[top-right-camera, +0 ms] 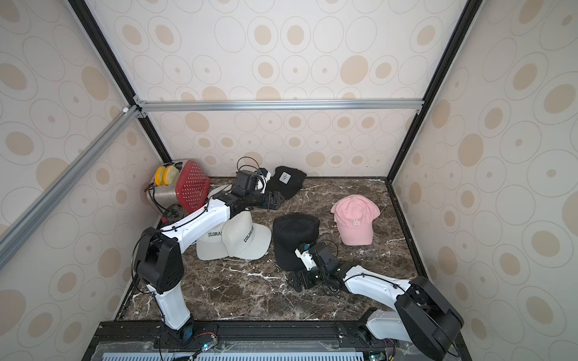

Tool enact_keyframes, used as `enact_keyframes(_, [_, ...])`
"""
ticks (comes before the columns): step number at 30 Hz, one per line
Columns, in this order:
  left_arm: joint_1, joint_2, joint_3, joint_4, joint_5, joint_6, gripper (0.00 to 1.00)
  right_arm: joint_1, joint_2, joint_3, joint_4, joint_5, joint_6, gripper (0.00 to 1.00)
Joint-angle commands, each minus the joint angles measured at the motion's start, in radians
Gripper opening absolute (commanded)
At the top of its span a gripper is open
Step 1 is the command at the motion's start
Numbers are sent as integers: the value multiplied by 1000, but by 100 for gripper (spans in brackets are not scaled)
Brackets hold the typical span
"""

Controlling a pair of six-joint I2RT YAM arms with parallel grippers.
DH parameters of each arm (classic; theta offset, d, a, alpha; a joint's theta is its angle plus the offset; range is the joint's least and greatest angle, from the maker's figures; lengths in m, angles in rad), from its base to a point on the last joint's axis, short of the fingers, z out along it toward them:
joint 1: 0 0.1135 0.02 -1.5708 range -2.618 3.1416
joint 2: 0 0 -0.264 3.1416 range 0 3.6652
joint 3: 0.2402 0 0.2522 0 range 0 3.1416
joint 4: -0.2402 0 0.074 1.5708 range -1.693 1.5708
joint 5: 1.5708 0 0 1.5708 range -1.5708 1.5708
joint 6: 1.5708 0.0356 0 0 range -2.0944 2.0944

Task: Stack the baseball caps by color
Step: Place the baseball cap on the baseball cap, then pick up the baseball cap from the center of the board.

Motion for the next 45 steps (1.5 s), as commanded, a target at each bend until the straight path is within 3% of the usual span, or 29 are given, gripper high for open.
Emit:
enact_keyframes(1, [-2,-85,-24,52,-61,9,99,5,-75,32,-104,-16,-75,99])
enact_keyframes(6, [-2,-114,-34,10,-191,28,99,2,-259,73,-324,129,-143,100])
enact_keyframes(10, [3,-91,-10,-16,-226,3,99,-27,-371,93,-302,217,-121,100])
enact_keyframes(14, [5,-70,-12,-8,-225,-12,99,-143,-357,113,-134,154,-82,100])
enact_keyframes(17, [22,-30,10,-9,-176,-48,99,-256,-260,169,-37,78,-42,100])
enact_keyframes(21, [59,66,69,13,-58,-163,98,-348,-145,253,-11,80,22,99])
enact_keyframes(26, [93,226,181,30,-110,-405,99,-392,-89,313,-42,70,37,98])
enact_keyframes(32, [113,376,296,52,-129,-630,95,-399,-155,320,-125,135,-13,98])
enact_keyframes(36, [143,445,285,186,-81,-774,88,-400,-231,297,-170,180,-28,98])
enact_keyframes(42, [151,581,407,263,-18,-851,80,-401,-293,273,-208,212,-32,98])
enact_keyframes(45, [152,641,465,258,-39,-870,76,-401,-299,268,-216,213,-25,98])
